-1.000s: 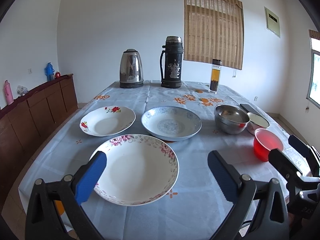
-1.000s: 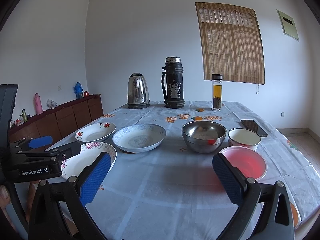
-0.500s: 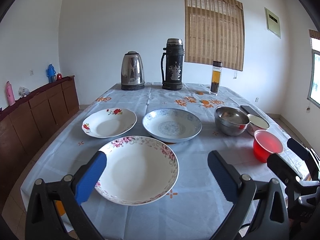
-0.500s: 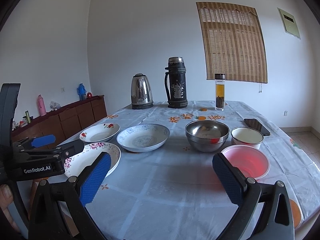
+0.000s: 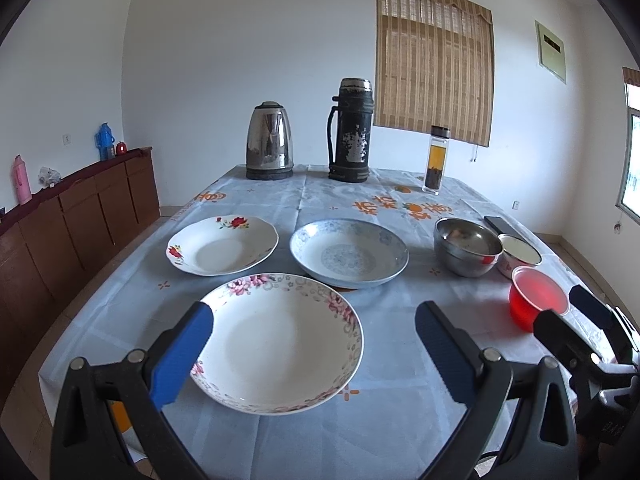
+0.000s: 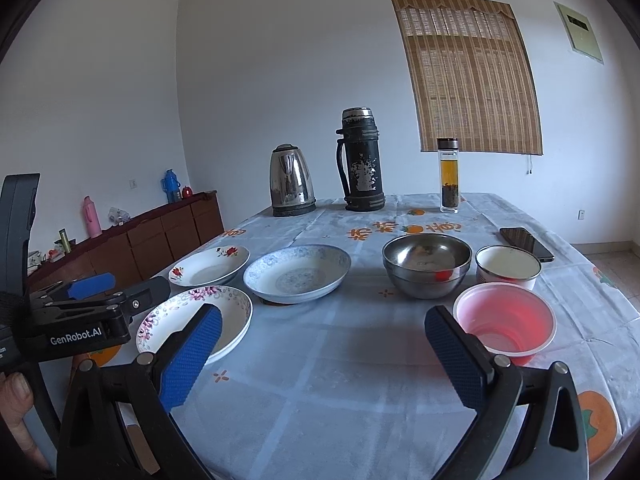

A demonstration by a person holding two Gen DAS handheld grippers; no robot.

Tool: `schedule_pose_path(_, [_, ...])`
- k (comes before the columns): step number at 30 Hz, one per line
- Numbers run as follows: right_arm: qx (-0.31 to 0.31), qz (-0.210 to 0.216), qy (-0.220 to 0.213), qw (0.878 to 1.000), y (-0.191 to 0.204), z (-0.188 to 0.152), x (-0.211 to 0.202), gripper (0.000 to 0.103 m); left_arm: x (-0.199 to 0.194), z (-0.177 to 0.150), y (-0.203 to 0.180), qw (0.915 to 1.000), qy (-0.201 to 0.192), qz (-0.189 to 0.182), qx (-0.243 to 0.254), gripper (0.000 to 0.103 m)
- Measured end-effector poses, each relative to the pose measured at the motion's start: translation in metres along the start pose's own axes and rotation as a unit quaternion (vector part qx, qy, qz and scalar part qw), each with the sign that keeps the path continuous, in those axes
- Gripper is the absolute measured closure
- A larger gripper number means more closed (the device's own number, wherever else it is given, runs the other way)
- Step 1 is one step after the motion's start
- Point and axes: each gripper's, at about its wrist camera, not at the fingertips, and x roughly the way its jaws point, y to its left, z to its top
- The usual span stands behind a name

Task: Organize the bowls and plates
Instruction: 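Move both tools toward the large pink-floral deep plate, then grasp the rim of the pink-floral deep plate with the right gripper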

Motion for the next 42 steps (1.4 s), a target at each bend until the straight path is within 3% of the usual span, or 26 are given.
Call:
schedule_pose_path(14, [-0.015,-0.016,0.032,0.999,0.014,-0.006,0.028,0.006,0.026,-0.003,0.022,0.9997,0.017,-0.005,-0.019,0.000])
schedule_pose_path(22, [-0.025,-0.007,0.048,0.998,0.027,-0.004,0.045,0.007,0.034,-0.003,0.042,0.9994,0.017,0.014,-0.026,0.001])
schedule_pose_path(24, [-0.030,0.000,0.054,0.998,0.033,-0.003,0.052,0.013,0.038,-0.003,0.048,0.9993,0.021,0.015,-0.028,0.002])
schedule_pose_path(28, [-0.028,0.021,0.076,0.997,0.042,-0.002,0.071,0.025,0.047,-0.004,0.065,0.9985,0.032,0.021,-0.039,0.019])
schedule_pose_path(32, [-0.035,0.035,0.091,0.995,0.055,-0.002,0.088,0.036,0.054,-0.006,0.085,0.9976,0.039,0.033,-0.046,0.024])
schedule_pose_path(35, [-0.037,0.042,0.107,0.993,0.062,-0.004,0.102,0.038,0.060,-0.008,0.099,0.9964,0.049,0.045,-0.052,0.034])
schedule_pose_path(40, [-0.046,0.047,0.134,0.989,0.070,-0.006,0.125,0.050,0.077,-0.014,0.120,0.9932,0.080,0.055,-0.063,0.063])
schedule_pose_path(42, [-0.051,0.049,0.147,0.987,0.072,-0.008,0.135,0.054,0.083,-0.016,0.126,0.9920,0.092,0.054,-0.068,0.069])
